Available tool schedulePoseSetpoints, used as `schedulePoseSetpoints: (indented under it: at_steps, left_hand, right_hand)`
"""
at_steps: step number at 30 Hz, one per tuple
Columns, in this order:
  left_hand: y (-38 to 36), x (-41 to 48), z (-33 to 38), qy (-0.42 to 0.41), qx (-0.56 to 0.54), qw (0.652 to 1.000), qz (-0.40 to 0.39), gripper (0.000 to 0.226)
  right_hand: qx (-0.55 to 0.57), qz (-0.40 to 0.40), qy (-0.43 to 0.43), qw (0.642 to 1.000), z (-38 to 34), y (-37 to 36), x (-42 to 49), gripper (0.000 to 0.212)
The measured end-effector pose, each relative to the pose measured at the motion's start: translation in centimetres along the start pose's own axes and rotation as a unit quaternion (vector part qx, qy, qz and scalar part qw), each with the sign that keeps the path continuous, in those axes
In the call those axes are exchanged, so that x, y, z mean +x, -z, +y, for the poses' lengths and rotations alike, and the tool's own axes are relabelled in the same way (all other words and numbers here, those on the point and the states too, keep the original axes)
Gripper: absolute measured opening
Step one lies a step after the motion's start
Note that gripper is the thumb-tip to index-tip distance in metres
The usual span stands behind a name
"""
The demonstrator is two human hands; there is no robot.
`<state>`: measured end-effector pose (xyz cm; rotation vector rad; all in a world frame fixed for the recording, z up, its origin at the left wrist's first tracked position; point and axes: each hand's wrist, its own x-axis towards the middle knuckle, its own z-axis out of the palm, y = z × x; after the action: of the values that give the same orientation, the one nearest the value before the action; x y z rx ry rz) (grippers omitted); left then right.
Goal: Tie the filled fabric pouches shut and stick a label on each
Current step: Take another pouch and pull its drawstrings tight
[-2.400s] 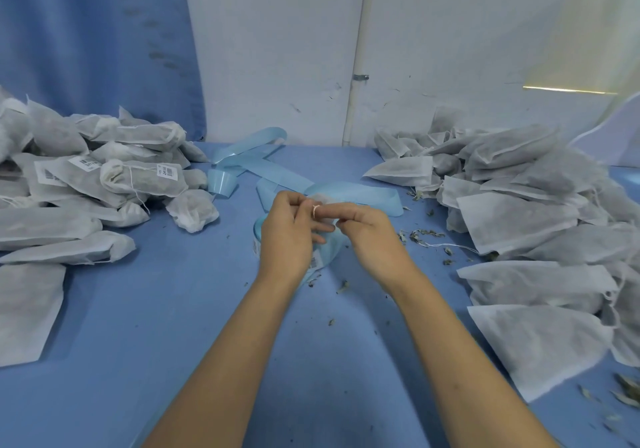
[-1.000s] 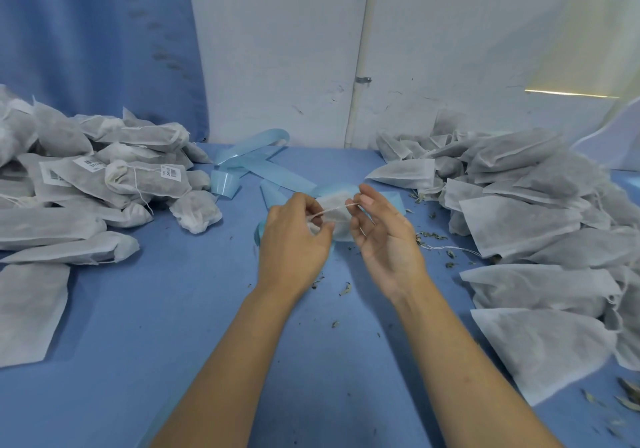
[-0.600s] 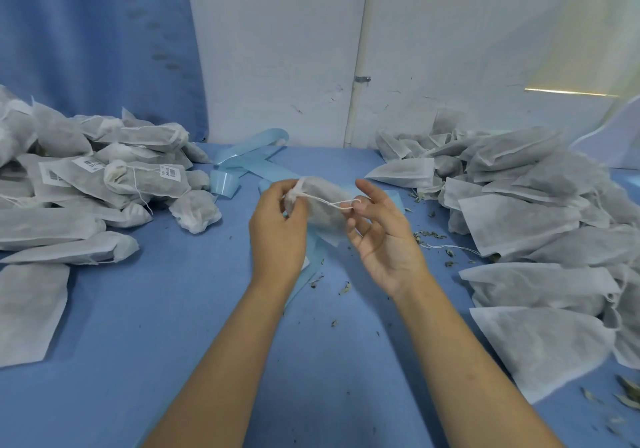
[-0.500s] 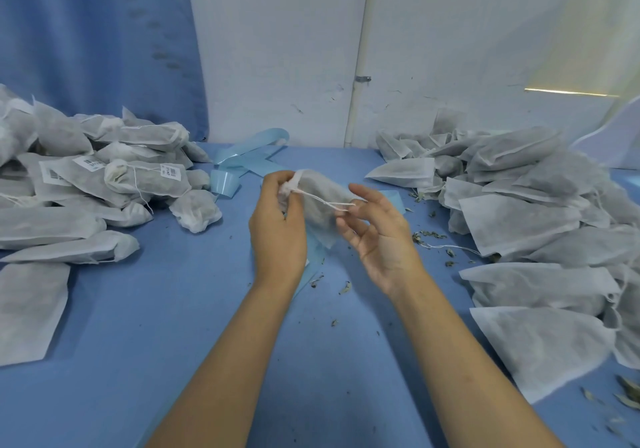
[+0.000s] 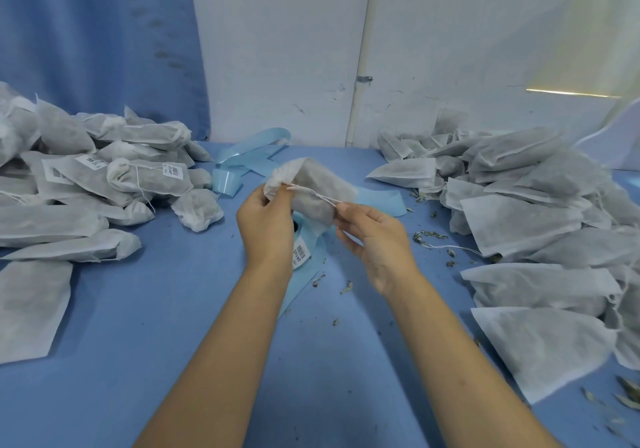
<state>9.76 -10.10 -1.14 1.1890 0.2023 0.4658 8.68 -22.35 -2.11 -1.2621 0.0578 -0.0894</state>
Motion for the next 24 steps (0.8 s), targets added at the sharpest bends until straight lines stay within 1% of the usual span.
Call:
schedulePoseSetpoints:
  at_steps: [2, 5, 8, 10, 11, 13, 15, 16, 18, 19, 20, 22, 24]
  left_hand:
    - [0.0, 0.1, 0.1, 0.020, -0.034, 0.999, -0.003, 0.018]
    - [-0.1, -0.1, 0.2, 0.021, -0.037, 0.999, -0.006, 0.017]
    - [0.0, -0.2, 0.5, 0.015, -0.023, 0.999, -0.016, 0.016]
    - [0.0, -0.4, 0.7, 0.024, -0.032, 0.998, -0.047, 0.011]
    - [0.1, -0.4, 0.7, 0.028, -0.030, 0.997, -0.067, 0.013]
    - [-0.1, -0.5, 0.5, 0.028, -0.009, 0.994, -0.103, 0.032]
    - [-0.3, -0.8, 0.3, 0.023, 0.024, 0.992, -0.123, 0.042]
    - [-0.4, -0.8, 0.1, 0.016, 0.044, 0.991, -0.121, 0.040]
    - [-0.4, -0.7, -0.2, 0.006, 0.072, 0.993, -0.094, 0.026]
    - [-0.2, -0.6, -0.4, 0.010, 0.066, 0.995, -0.080, 0.018]
    - [-0.1, -0.6, -0.5, 0.019, 0.046, 0.996, -0.071, 0.013]
    - [0.1, -0.5, -0.7, 0.037, -0.008, 0.997, -0.060, 0.010]
    - [0.1, -0.5, -0.7, 0.042, -0.030, 0.998, -0.047, 0.010]
  right_hand:
    - [-0.013, -0.003, -0.005, 1.000, 0.1, 0.0, 0.0, 0.014]
    - [0.012, -0.034, -0.027, 0.999, 0.2, -0.2, -0.1, 0.020]
    - [0.019, -0.039, -0.034, 0.998, 0.0, -0.3, -0.2, 0.012]
    - [0.030, -0.024, -0.041, 0.998, -0.2, -0.2, -0.2, 0.007]
    - [0.041, -0.019, -0.047, 0.998, -0.3, -0.2, -0.2, 0.005]
    - [0.060, -0.011, -0.058, 0.996, -0.3, -0.1, -0.1, 0.003]
    - [0.063, -0.011, -0.063, 0.996, -0.3, 0.0, -0.1, 0.003]
    - [0.062, -0.014, -0.063, 0.996, -0.2, 0.0, 0.0, 0.004]
    - [0.059, -0.018, -0.063, 0.996, -0.1, 0.0, 0.0, 0.003]
    - [0.057, -0.018, -0.063, 0.996, -0.1, 0.0, 0.0, 0.001]
    - [0.058, -0.017, -0.064, 0.996, -0.1, -0.1, 0.0, 0.003]
    - [0.058, -0.020, -0.065, 0.996, -0.1, -0.2, 0.0, 0.010]
    - [0.056, -0.028, -0.066, 0.996, 0.0, -0.5, -0.1, 0.010]
